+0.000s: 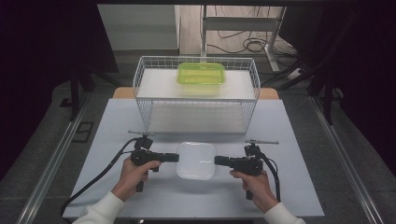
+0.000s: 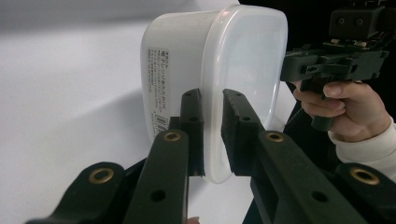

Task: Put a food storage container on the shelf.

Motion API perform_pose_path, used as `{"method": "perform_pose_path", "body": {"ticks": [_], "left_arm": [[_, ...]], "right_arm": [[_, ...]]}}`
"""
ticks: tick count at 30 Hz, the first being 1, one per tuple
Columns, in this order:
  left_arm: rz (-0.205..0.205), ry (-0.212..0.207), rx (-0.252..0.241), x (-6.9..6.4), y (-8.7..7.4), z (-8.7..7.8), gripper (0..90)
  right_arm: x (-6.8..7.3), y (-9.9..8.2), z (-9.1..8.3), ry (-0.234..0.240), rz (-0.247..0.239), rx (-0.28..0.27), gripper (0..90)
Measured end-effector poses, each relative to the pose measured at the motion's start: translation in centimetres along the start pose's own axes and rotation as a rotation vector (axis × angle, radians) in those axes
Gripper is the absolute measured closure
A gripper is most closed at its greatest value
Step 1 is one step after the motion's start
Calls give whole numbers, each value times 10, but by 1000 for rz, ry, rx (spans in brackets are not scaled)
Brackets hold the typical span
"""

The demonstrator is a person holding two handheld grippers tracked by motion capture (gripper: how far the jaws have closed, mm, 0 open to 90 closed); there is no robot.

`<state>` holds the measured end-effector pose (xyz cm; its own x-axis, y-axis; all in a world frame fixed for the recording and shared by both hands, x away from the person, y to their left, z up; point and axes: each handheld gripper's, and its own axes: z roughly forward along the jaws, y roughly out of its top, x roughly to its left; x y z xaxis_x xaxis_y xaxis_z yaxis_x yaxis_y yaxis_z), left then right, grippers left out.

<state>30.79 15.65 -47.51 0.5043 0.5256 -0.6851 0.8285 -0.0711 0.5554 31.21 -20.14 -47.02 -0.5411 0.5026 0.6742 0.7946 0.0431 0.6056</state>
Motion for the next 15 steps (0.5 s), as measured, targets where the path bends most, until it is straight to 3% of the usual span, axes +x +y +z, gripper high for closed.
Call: {"method": "perform_pose_path", "body": {"ticks": [15], "left_arm": [[34, 0, -9, -14, 28, 1, 795]], "right_arm": [[1, 17, -14, 0, -20, -40, 806]]}}
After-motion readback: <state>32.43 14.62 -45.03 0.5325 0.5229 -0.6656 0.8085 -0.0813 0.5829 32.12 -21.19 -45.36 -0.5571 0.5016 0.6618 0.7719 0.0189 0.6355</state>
